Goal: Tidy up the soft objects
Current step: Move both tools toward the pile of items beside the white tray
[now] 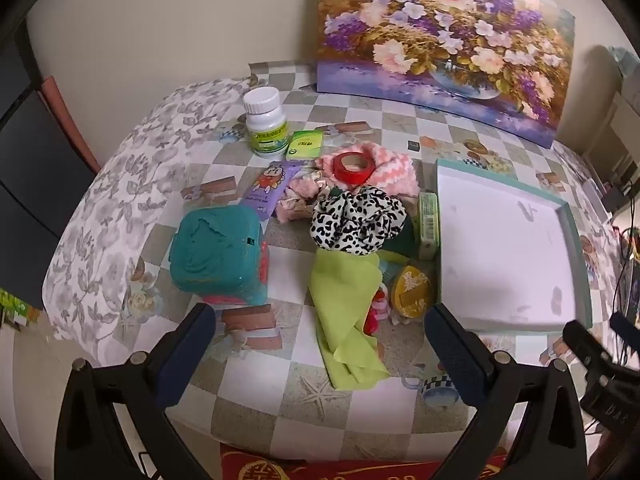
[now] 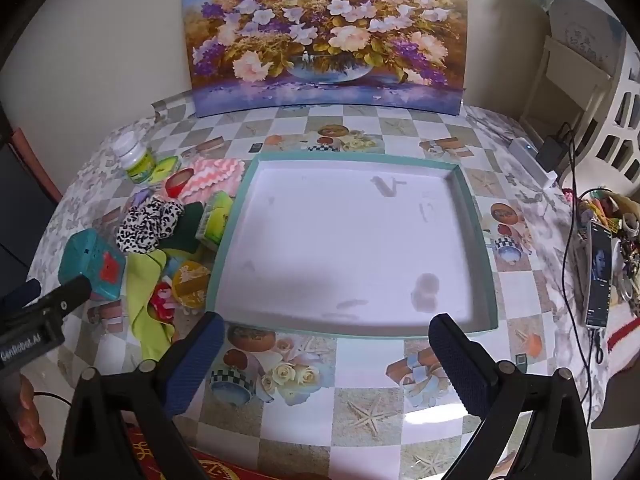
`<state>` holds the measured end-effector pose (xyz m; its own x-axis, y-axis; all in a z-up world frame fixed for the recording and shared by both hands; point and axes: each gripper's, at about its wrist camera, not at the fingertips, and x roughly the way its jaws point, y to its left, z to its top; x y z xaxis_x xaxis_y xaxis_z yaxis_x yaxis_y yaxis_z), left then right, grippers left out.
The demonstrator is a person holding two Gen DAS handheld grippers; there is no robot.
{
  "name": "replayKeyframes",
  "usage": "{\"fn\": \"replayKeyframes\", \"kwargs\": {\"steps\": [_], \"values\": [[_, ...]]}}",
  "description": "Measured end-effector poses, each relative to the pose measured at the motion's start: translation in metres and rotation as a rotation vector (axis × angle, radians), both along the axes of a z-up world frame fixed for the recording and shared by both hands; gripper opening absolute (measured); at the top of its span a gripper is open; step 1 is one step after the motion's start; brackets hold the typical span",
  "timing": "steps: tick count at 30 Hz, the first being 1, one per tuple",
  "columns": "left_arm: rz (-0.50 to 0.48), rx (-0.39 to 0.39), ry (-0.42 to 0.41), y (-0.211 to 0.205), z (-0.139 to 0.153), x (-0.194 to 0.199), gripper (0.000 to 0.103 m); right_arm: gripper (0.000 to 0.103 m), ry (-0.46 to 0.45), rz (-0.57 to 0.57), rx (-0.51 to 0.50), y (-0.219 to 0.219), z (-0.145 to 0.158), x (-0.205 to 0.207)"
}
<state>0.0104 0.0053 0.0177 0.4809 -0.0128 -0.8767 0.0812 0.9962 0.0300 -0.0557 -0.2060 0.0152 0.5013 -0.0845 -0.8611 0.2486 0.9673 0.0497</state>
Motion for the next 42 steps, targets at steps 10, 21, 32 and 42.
{"fn": "replayKeyframes", "kwargs": {"steps": [10,21,32,42], "values": [[0.011,0.013,0.053,-0.012,0.006,0.023,0.103,0.103,0.043,0.017,0.003,0.006,-0.007,0.017],[0.017,0.010,0.067,-0.024,0.010,0.062,0.103,0.103,0.070,-0.034,0.042,-0.011,-0.005,0.052],[-0.001,0.018,0.076,-0.023,-0.004,0.088,0.103,0.103,0.096,-0.050,0.029,-0.004,-0.005,0.100],[0.021,0.015,0.051,-0.011,-0.004,0.087,0.103,0.101,0.099,-0.044,0.026,0.008,-0.019,0.118]]}}
